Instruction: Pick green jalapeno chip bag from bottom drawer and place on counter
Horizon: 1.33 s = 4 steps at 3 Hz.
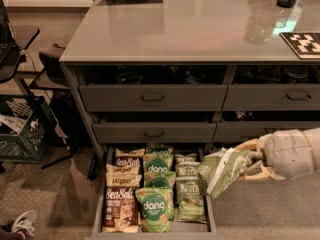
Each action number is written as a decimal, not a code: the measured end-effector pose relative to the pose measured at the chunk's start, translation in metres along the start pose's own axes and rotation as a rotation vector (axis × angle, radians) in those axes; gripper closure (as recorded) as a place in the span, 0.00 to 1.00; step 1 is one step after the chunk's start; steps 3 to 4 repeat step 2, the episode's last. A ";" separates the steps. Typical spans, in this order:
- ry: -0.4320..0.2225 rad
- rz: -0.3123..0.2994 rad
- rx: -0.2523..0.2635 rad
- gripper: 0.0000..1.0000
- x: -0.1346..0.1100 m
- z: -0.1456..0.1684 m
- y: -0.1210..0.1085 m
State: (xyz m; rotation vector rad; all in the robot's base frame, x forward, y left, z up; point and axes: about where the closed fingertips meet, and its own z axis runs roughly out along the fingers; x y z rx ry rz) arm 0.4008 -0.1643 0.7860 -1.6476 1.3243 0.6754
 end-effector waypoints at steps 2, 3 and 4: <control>-0.040 -0.226 0.000 1.00 -0.103 -0.012 -0.002; -0.040 -0.226 0.000 1.00 -0.103 -0.012 -0.002; -0.040 -0.226 0.000 1.00 -0.103 -0.012 -0.002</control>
Offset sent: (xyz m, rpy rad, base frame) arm -0.0230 0.0261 0.0742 0.0107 -0.1573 0.0848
